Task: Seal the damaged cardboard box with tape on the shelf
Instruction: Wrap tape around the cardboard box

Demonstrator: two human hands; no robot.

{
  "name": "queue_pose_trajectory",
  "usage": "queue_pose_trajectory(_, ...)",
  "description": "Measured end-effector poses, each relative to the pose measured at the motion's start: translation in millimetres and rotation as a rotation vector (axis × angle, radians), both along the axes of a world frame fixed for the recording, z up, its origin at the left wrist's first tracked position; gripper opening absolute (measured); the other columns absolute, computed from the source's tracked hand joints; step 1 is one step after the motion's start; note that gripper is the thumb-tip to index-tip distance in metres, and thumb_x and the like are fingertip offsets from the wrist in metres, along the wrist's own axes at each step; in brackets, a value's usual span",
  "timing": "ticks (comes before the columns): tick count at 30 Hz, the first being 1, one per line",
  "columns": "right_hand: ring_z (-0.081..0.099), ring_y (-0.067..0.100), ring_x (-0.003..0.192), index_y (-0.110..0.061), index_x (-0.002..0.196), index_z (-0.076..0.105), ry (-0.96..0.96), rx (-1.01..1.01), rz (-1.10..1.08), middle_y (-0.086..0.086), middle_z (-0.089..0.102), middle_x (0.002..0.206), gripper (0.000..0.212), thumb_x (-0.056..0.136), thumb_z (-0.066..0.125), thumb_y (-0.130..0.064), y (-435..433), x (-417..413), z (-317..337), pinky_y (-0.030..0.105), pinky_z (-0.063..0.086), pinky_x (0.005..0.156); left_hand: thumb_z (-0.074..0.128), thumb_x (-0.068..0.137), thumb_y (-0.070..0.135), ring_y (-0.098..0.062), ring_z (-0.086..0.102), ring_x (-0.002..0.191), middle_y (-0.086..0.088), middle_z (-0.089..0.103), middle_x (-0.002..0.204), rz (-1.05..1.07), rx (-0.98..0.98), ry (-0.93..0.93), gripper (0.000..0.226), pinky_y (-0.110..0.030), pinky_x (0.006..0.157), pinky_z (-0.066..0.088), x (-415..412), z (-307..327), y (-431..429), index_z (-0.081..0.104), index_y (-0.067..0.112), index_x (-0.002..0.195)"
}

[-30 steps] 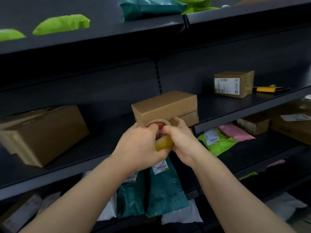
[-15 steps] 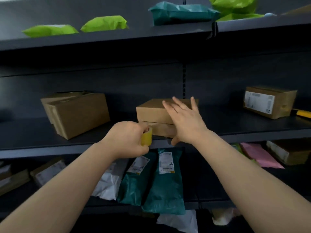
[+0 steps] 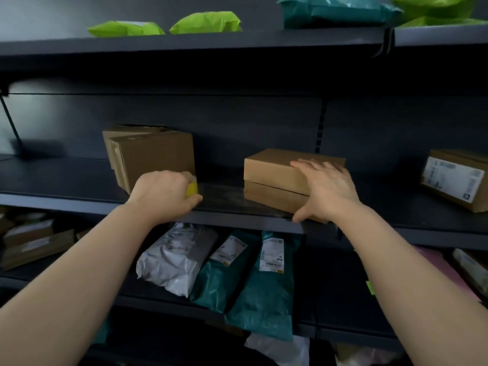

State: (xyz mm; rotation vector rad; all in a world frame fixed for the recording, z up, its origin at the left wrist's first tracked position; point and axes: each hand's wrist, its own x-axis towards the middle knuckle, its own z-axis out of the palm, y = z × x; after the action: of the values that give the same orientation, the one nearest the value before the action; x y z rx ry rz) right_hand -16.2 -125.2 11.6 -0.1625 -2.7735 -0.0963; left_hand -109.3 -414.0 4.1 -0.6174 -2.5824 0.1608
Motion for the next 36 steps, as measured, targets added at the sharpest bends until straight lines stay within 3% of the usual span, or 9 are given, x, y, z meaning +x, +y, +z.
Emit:
queue_pose_trajectory(12, 0.035, 0.016, 0.136, -0.038, 0.148, 0.029, 0.105, -0.093, -0.036, -0.015, 0.036, 0.152, 0.114, 0.051, 0.083, -0.065, -3, -2, -4, 0.038, 0.02, 0.116, 0.052, 0.093, 0.057, -0.028, 0.061, 0.104, -0.007, 0.065, 0.115, 0.005, 0.047, -0.078, 0.05, -0.031, 0.07, 0.041, -50, 17, 31, 0.057, 0.022, 0.128)
queue_pose_trajectory(19, 0.029, 0.014, 0.142, -0.041, 0.148, 0.03, 0.088, -0.134, -0.009, -0.015, 0.033, 0.155, 0.098, 0.066, 0.083, -0.049, 4, -4, 0, 0.036, 0.021, 0.115, 0.053, 0.091, 0.059, -0.019, 0.053, 0.088, -0.001, 0.057, 0.1, 0.016, -0.007, -0.213, 0.045, -0.033, 0.071, 0.043, -73, 30, 47, 0.058, 0.022, 0.116)
queue_pose_trajectory(26, 0.029, 0.013, 0.142, -0.043, 0.147, 0.033, 0.111, -0.158, -0.014, -0.016, 0.033, 0.154, 0.09, 0.071, 0.081, -0.045, 5, -7, -3, 0.035, 0.02, 0.115, 0.056, 0.091, 0.057, -0.019, 0.057, 0.092, -0.001, 0.06, 0.104, 0.028, -0.06, -0.312, 0.046, -0.033, 0.073, 0.047, -86, 29, 58, 0.059, 0.02, 0.116)
queue_pose_trajectory(36, 0.028, 0.013, 0.143, -0.045, 0.146, 0.032, 0.125, -0.158, -0.004, -0.019, 0.032, 0.154, 0.076, 0.085, 0.073, -0.027, 12, -9, -6, 0.035, 0.019, 0.114, 0.054, 0.091, 0.057, -0.018, 0.056, 0.091, -0.002, 0.061, 0.107, 0.031, -0.091, -0.301, 0.045, -0.031, 0.072, 0.045, -92, 30, 65, 0.06, 0.019, 0.115)
